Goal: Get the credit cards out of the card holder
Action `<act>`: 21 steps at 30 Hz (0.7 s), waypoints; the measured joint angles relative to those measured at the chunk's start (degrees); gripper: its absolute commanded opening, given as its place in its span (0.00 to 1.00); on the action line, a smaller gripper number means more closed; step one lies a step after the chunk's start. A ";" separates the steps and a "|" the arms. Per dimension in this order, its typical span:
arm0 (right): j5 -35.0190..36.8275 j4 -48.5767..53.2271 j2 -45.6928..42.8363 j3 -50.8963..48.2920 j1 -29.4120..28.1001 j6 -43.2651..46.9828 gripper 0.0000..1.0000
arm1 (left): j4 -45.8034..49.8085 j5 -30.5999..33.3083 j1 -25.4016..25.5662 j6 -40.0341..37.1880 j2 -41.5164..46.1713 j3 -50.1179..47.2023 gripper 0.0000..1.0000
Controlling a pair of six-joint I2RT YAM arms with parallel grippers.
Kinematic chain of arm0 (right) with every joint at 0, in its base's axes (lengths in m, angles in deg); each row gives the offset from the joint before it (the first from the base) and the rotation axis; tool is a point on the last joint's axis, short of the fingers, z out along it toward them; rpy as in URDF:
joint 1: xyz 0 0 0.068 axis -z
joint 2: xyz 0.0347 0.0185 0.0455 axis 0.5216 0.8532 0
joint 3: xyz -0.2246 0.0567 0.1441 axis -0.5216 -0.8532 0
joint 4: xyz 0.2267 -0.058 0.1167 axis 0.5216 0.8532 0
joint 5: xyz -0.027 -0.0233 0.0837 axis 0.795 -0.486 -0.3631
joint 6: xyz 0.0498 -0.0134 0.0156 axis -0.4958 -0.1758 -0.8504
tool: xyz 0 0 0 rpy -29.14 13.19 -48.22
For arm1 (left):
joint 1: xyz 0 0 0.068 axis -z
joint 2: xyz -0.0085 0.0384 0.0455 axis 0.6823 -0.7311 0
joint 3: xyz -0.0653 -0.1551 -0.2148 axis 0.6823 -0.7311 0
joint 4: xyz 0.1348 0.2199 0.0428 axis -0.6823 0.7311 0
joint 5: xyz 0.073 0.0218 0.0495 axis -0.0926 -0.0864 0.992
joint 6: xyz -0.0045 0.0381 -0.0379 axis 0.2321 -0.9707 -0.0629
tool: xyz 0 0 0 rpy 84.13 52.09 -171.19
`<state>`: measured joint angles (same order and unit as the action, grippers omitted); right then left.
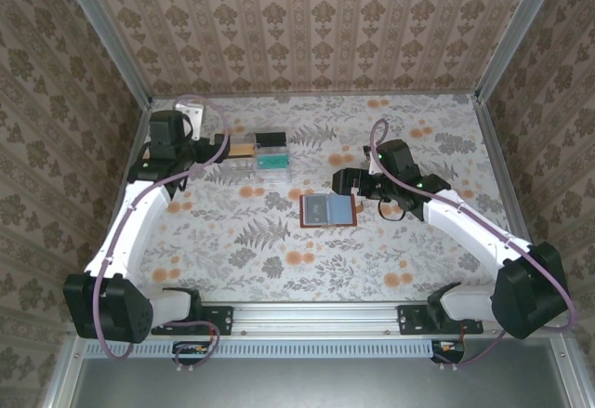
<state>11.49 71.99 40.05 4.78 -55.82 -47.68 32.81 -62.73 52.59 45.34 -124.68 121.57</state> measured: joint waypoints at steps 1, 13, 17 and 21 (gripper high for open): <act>0.52 -0.02 -0.31 0.00 -0.04 -0.02 1.00 | 0.13 -0.59 0.00 1.77 0.48 -0.74 1.00; 2.23 2.16 1.95 -0.11 -1.84 1.20 0.60 | -1.07 -9.40 4.00 25.57 5.44 -14.53 0.78; 2.40 2.54 5.79 -0.31 -3.06 1.99 0.49 | -2.86 -8.94 9.49 32.04 6.73 -20.15 0.73; 2.51 2.51 10.73 -0.48 -3.65 2.43 0.46 | -5.18 -7.61 15.32 37.33 6.64 -23.74 0.68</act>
<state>14.01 74.50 50.79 4.30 -59.47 -45.25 27.63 -70.34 67.91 82.68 -118.03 97.83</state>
